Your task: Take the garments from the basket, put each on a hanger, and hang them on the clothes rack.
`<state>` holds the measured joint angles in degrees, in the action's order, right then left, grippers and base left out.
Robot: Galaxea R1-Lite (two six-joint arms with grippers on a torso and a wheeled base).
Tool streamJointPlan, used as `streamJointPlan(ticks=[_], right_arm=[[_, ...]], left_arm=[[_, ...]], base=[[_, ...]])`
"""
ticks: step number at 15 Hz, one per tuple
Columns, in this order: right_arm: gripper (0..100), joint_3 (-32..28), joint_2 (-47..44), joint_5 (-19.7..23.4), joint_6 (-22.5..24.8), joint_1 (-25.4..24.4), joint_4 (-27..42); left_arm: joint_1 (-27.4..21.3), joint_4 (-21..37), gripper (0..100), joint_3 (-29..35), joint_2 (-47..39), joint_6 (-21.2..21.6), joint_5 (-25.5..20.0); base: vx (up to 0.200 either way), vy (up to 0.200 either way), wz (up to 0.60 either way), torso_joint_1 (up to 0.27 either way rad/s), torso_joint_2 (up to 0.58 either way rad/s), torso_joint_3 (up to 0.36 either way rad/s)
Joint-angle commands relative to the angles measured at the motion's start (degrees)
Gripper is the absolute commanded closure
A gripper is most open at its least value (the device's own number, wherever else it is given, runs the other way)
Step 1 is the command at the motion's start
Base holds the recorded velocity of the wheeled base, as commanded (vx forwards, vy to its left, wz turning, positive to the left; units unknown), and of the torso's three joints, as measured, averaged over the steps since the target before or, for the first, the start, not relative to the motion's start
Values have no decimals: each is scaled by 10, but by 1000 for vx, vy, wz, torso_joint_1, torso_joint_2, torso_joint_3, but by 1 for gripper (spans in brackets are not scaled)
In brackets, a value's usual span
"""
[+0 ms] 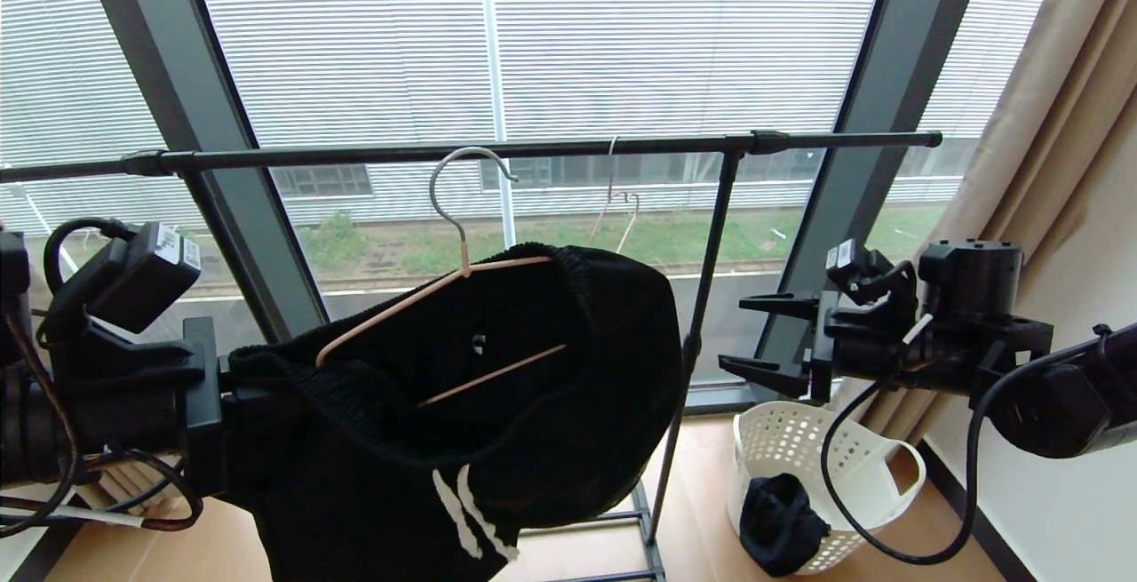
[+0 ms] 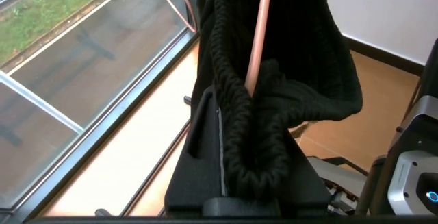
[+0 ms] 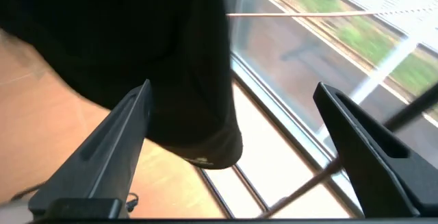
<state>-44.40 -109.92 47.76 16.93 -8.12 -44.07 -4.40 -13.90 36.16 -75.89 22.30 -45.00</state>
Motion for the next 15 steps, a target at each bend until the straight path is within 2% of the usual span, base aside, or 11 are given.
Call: streamJointPlan(ticks=[1,3,4,5,7,12,14,15], right_arm=[[0,2,30,-33,-33,-34,-5],[0,-1,61,-81,-98,-63,-5],[0,-1,68,-99,-115,-74,-6],[0,-6,75,-141,-139,-95,-5],[0,-11,76,-199,-154,-116,-6],[0,-11,72,-206,-153,-117,-6],[0,-11,71,-206,-152,-117,-6],[0,-11,70,-206,-152,-117,-6]], left_arm=[[6,1,100,0,-4,-1,6],[16,1,100,-1,-12,-8,30],[17,1,100,0,-13,-15,37],[17,1,100,1,-19,-29,59],[19,1,100,4,-31,-43,77],[0,2,100,-20,-47,-44,79],[-8,2,100,-26,-59,-43,91],[-22,3,100,-28,-73,-43,121]], base=[[0,0,0,0,0,0],[0,0,0,0,0,0],[0,0,0,0,0,0],[0,0,0,0,0,0],[0,0,0,0,0,0],[0,0,0,0,0,0],[0,0,0,0,0,0],[0,0,0,0,0,0]])
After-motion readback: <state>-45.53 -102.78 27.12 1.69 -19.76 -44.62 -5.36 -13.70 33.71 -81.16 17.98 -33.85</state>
